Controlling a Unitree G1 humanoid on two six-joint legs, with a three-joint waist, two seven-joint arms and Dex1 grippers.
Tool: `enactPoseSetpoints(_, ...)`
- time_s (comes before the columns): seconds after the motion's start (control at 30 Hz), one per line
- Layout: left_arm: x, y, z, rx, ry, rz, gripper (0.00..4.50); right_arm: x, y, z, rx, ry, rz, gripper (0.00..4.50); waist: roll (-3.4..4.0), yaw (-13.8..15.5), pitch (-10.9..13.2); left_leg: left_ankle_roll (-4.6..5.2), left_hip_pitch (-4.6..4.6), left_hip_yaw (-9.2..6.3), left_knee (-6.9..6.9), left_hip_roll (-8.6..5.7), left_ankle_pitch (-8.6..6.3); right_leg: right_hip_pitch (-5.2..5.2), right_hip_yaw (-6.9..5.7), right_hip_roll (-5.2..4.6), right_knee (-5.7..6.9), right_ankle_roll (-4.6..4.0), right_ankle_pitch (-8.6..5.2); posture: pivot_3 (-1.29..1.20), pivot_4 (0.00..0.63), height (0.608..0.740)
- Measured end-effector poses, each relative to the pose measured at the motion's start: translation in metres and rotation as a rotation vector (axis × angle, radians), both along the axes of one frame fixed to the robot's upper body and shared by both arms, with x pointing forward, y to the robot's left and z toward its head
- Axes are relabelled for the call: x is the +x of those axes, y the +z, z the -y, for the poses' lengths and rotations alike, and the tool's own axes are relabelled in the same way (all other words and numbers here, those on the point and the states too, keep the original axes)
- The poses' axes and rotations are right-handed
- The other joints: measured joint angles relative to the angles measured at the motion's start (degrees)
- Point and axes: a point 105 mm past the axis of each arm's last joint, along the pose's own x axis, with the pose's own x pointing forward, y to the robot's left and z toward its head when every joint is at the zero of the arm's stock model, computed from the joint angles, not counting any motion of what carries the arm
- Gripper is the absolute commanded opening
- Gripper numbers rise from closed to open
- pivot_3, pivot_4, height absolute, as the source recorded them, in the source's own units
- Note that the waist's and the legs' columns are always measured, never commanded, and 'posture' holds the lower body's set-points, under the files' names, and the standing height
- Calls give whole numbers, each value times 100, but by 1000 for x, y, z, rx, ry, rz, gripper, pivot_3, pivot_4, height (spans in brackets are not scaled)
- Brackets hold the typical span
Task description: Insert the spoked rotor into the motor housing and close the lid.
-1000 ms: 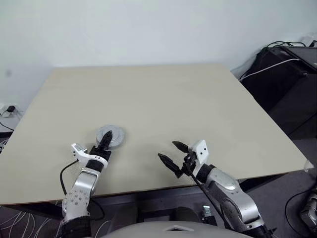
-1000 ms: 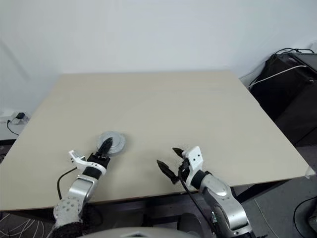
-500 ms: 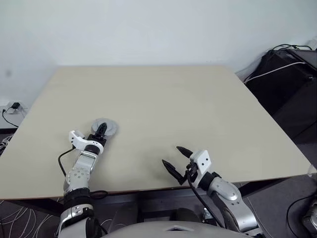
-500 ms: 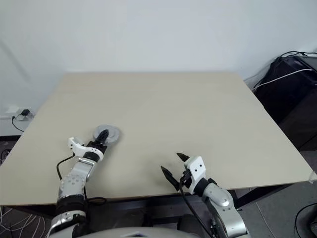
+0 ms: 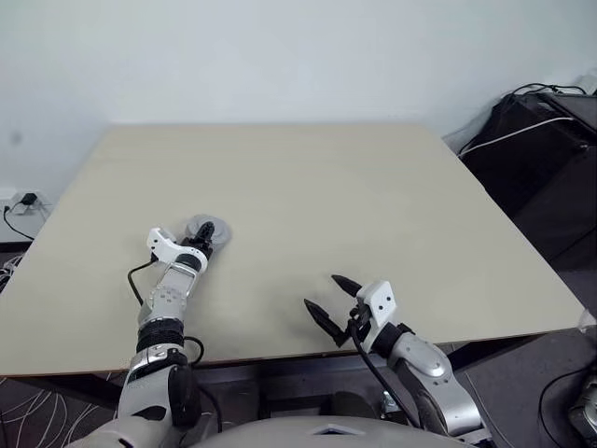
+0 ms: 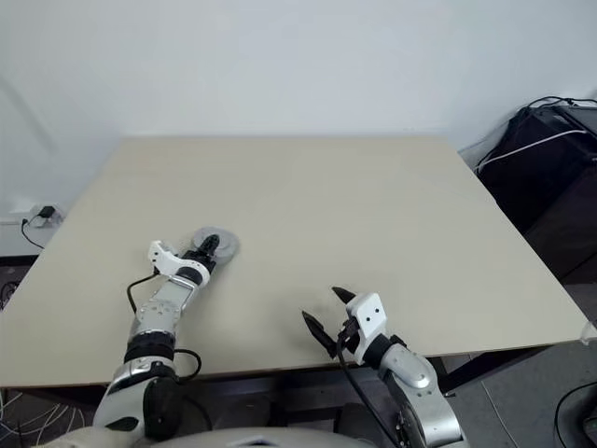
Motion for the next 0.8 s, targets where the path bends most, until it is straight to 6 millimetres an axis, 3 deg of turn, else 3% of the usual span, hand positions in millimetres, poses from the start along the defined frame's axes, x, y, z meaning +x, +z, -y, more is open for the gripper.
enactPoseSetpoints(0.23, 0, -3, -1, 14, -7, -15, 4442, 1, -1, -2, 6, 0, -8, 4500, 5, -16, -25, 5, 5, 1, 0, 0, -3, 2, 3, -3, 0, 4, 12, 0, 0, 740)
enactPoseSetpoints(0.5, -14, -4, -6, 33, -19, -12, 4476, 1, -2, -2, 1, 3, -16, 4500, 13, -83, -52, 4, 12, 2, -4, 0, -3, 2, 12, -2, 2, 0, 19, 0, 0, 740)
enactPoseSetpoints(0.8, -56, -9, -13, 82, -93, -29, 4476, 1, -5, -2, -7, 5, -30, 4500, 39, -174, -95, 5, 22, 6, -11, -1, -4, 3, 21, -2, 4, -2, 18, 0, 0, 740)
